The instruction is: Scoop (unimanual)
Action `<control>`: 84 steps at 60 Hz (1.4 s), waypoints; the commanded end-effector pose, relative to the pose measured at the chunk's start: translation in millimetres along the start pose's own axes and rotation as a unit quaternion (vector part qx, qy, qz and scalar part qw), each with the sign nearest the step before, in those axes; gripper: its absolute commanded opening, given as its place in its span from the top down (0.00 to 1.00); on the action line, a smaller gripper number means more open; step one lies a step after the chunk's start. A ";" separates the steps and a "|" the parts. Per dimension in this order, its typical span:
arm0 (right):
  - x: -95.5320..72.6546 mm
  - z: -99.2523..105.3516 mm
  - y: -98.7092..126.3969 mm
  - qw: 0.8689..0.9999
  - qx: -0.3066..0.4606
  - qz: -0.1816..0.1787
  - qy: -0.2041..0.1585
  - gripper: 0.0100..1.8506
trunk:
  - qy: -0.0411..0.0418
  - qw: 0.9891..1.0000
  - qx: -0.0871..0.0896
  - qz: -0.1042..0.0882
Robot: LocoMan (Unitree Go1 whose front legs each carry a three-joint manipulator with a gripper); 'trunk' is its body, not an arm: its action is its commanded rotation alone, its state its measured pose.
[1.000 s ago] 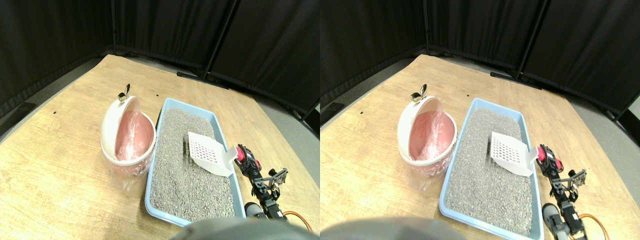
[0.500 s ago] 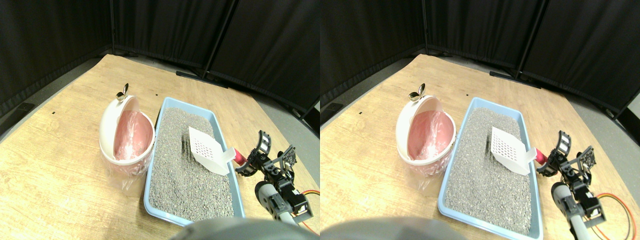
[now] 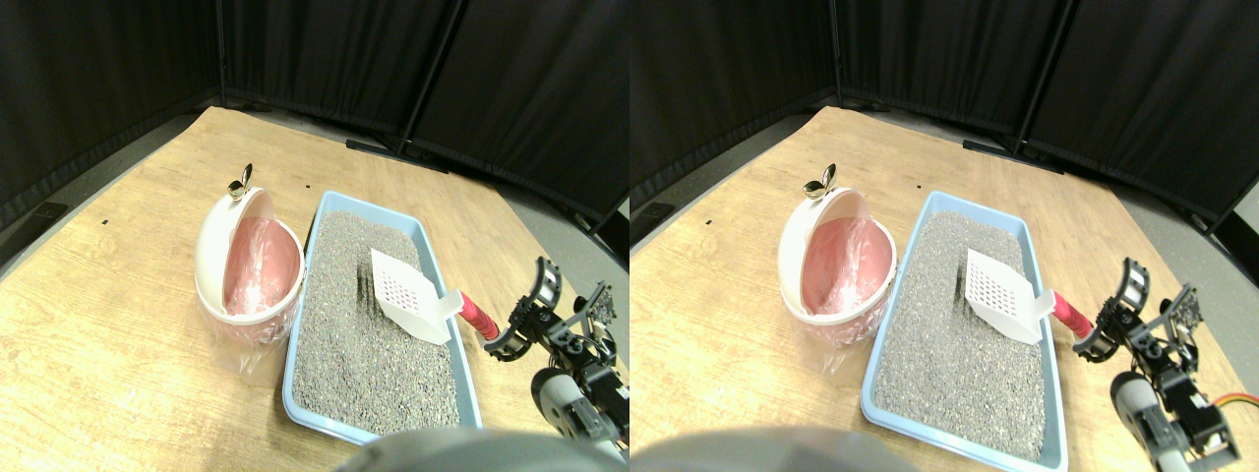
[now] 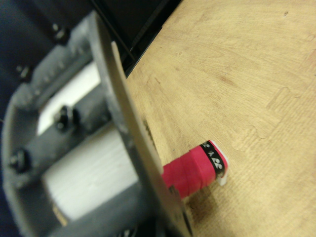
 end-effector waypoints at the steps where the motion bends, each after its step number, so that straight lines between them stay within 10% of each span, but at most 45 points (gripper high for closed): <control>1: -11.6 9.1 9.2 0.998 -0.007 0.037 -0.047 0.32 | -0.001 1.000 0.000 -0.002; 14: -27.7 9.9 7.5 0.990 -0.007 0.092 -0.109 0.76 | 0.001 1.000 0.006 -0.011; 16: -31.8 8.7 6.8 0.986 0.010 0.097 -0.135 0.97 | 0.003 1.000 0.010 -0.016; 55: -71.1 -6.6 -2.5 0.980 -0.073 0.082 -0.169 0.97 | 0.014 0.996 0.054 -0.074; 84: -69.7 -23.6 -6.1 0.982 -0.058 0.069 -0.164 0.97 | 0.023 0.993 0.060 -0.094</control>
